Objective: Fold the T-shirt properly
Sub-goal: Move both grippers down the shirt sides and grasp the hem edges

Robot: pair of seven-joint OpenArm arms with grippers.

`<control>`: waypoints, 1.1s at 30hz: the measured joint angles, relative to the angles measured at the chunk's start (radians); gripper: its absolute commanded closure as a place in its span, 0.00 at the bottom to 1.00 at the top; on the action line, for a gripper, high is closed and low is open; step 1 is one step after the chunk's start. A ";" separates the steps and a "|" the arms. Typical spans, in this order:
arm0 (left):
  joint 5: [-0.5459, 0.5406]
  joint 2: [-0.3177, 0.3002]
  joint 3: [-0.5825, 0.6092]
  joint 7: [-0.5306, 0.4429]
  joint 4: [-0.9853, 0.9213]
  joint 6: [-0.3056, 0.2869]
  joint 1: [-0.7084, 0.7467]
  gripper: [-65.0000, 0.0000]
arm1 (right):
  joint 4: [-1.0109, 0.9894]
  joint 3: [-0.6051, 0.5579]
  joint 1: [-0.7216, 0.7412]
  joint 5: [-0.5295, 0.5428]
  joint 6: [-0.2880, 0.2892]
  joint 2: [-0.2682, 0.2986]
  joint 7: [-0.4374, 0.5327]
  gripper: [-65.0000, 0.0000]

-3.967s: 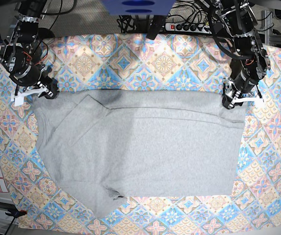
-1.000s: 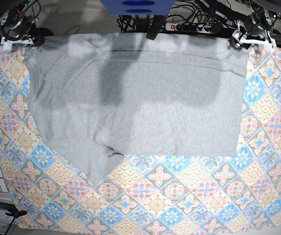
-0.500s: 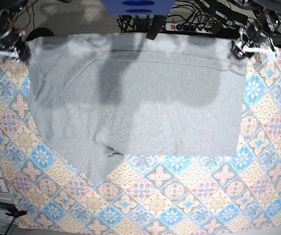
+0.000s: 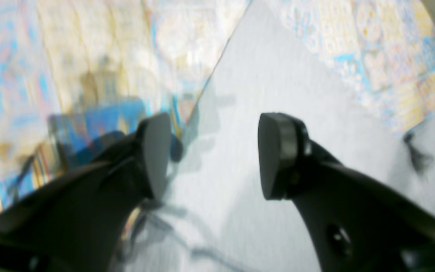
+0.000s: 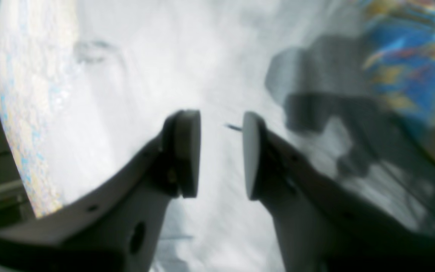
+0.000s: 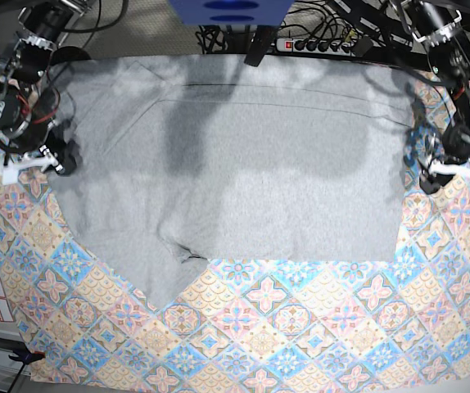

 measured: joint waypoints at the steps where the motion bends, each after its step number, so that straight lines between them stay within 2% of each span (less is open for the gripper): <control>1: 0.034 -0.006 0.013 0.000 -0.042 0.002 -0.040 0.42 | -0.001 -0.023 0.020 -0.009 0.003 0.002 0.004 0.71; 5: 0.129 -0.015 0.029 0.005 -0.230 0.005 -0.190 0.42 | -0.001 -0.095 0.089 -0.108 0.003 0.007 0.009 0.71; 11: 0.263 -0.035 0.071 -0.010 -0.433 0.002 -0.364 0.42 | -0.019 -0.166 0.149 -0.185 0.004 0.007 0.048 0.71; 16: 0.331 -0.035 0.195 -0.169 -0.588 0.001 -0.458 0.42 | -0.108 -0.178 0.183 -0.222 0.005 0.002 0.060 0.71; 23: 0.381 -0.035 0.286 -0.327 -0.856 0.003 -0.559 0.42 | -0.145 -0.190 0.191 -0.224 0.005 0.002 0.089 0.71; 26: 0.393 -0.034 0.302 -0.417 -0.956 0.001 -0.593 0.42 | -0.145 -0.190 0.193 -0.222 0.005 0.002 0.087 0.71; 33: 0.407 -0.035 0.303 -0.530 -1.100 0.002 -0.645 0.42 | -0.145 -0.190 0.190 -0.218 0.004 0.002 0.087 0.71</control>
